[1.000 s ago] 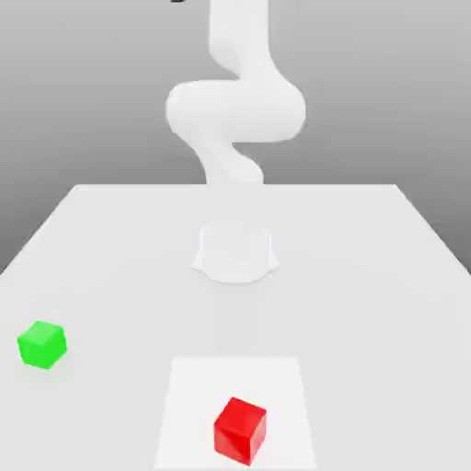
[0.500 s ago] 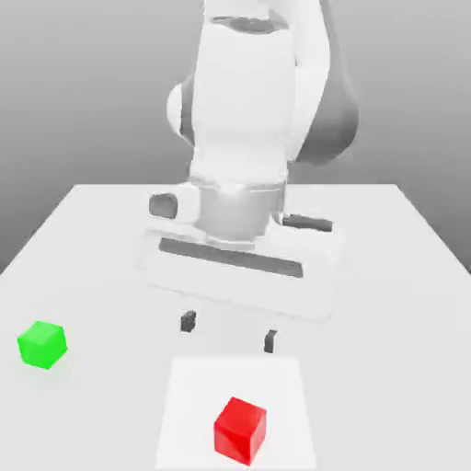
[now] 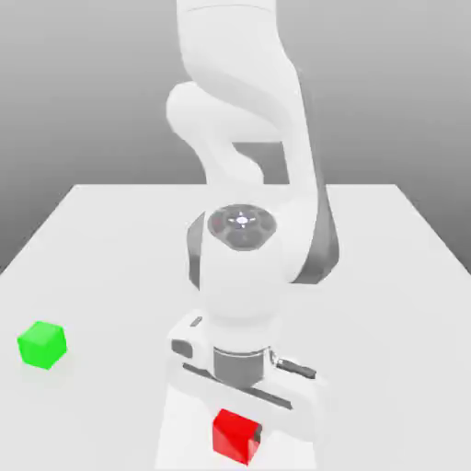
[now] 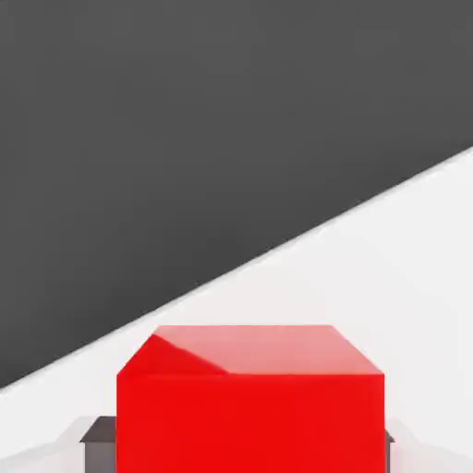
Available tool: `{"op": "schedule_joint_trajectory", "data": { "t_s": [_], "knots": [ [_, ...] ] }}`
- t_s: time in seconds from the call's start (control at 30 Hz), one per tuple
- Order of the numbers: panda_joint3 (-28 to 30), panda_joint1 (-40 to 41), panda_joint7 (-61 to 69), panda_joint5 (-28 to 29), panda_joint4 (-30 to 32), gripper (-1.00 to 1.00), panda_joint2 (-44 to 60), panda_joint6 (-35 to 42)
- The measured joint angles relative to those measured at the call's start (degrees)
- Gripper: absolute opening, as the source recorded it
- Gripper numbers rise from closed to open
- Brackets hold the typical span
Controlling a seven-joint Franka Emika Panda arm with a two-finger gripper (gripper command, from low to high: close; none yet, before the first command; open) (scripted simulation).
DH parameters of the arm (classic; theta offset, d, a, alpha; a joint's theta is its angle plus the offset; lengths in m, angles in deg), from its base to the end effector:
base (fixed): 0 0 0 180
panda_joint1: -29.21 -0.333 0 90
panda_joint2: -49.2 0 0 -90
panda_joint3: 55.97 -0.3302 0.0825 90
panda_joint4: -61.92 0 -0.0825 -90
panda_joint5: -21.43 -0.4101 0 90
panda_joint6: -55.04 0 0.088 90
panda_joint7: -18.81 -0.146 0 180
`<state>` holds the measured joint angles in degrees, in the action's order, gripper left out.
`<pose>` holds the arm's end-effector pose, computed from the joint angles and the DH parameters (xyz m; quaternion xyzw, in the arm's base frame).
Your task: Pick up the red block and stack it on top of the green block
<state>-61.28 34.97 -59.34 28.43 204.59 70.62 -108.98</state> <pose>0.4771 0.0067 0.0933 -0.8078 0.5895 -0.0008 0.0007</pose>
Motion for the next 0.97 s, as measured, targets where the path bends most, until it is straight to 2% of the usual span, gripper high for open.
{"op": "schedule_joint_trajectory", "data": {
  "t_s": [0.2,0.4,0.63,0.7,0.83,0.87,0.97],
  "knots": [
    [-2.1,1.8,2.3,-3.2,1.6,-1.00,-9.7,8.1],
    [7.3,10.5,-0.8,-4.3,4.7,-1.00,-15.1,10.6],
    [16.3,28.4,-5.0,-5.9,8.6,-1.00,-21.1,12.4],
    [16.4,34.8,-5.0,-7.2,9.2,-1.00,-20.5,11.1],
    [13.1,34.0,-3.1,-10.2,9.1,-1.00,-13.4,4.2],
    [12.6,34.2,-2.6,-10.9,9.0,1.00,-11.7,2.7],
    [12.6,34.2,-2.6,-10.9,9.0,1.00,-11.7,2.7]
  ]
}}
